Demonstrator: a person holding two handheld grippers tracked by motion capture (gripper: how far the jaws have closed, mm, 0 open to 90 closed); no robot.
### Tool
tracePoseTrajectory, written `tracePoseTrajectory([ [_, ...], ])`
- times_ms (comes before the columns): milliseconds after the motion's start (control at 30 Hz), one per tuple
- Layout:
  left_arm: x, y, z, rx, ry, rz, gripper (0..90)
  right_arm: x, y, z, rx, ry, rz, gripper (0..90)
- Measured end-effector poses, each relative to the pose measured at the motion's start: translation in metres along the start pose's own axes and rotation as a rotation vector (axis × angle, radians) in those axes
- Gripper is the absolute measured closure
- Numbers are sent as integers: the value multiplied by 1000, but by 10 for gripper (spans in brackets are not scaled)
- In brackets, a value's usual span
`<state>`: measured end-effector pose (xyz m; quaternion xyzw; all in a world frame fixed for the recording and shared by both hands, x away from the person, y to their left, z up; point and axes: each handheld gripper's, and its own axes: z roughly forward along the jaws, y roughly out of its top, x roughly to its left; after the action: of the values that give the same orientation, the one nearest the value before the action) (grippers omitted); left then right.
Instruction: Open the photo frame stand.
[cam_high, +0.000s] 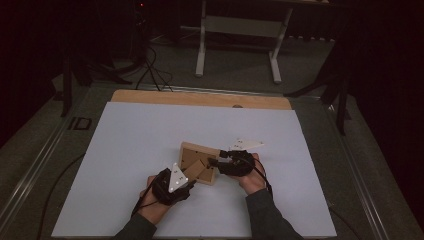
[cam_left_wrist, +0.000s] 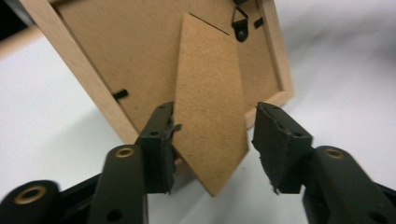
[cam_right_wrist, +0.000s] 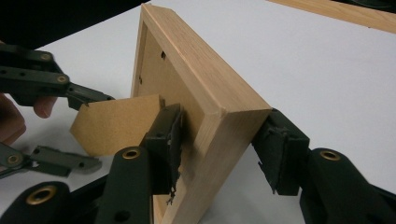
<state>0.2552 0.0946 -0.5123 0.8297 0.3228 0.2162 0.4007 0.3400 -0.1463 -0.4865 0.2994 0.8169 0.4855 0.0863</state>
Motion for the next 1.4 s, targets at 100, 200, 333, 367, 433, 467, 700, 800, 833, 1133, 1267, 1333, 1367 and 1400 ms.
tracePoseTrajectory([
  [100, 3, 0, -1, 4, -37, -43, 492, 0, 0, 0, -3, 2, -4, 527],
  [200, 6, 1, 0, 26, -55, -76, 503, 2, 0, -1, -5, 0, -10, 531],
  [333, 8, 2, -2, 31, -49, -79, 594, 3, 1, -2, -8, 3, -21, 540],
  [367, 8, 2, -2, 32, -55, -79, 598, 3, 1, -2, -9, 4, -24, 542],
  [433, 7, 2, -1, 38, -48, -73, 604, 4, 1, -2, -11, 2, -28, 545],
  [467, 7, 2, -1, 40, -43, -72, 606, 5, 1, -3, -12, 2, -28, 548],
  [700, 13, 4, 5, 51, -20, -80, 618, 7, 3, -6, -36, -14, -42, 585],
  [800, 17, 5, 11, 55, -14, -91, 618, 8, 3, -6, -40, -30, -53, 592],
  [833, 18, 6, 12, 60, -10, -92, 618, 9, 3, -7, -42, -36, -56, 594],
  [1133, 23, 7, 22, 62, 4, -104, 617, 11, 4, -8, -45, -71, -75, 598],
  [1267, 25, 7, 25, 55, 3, -100, 617, 12, 4, -8, -45, -87, -78, 598],
  [1333, 26, 8, 26, 57, 1, -104, 621, 12, 4, -8, -45, -96, -80, 597],
  [1367, 27, 8, 27, 56, 1, -107, 623, 12, 4, -8, -45, -103, -84, 597],
  [1400, 27, 8, 28, 56, 2, -110, 623, 12, 4, -8, -45, -107, -88, 597],
])
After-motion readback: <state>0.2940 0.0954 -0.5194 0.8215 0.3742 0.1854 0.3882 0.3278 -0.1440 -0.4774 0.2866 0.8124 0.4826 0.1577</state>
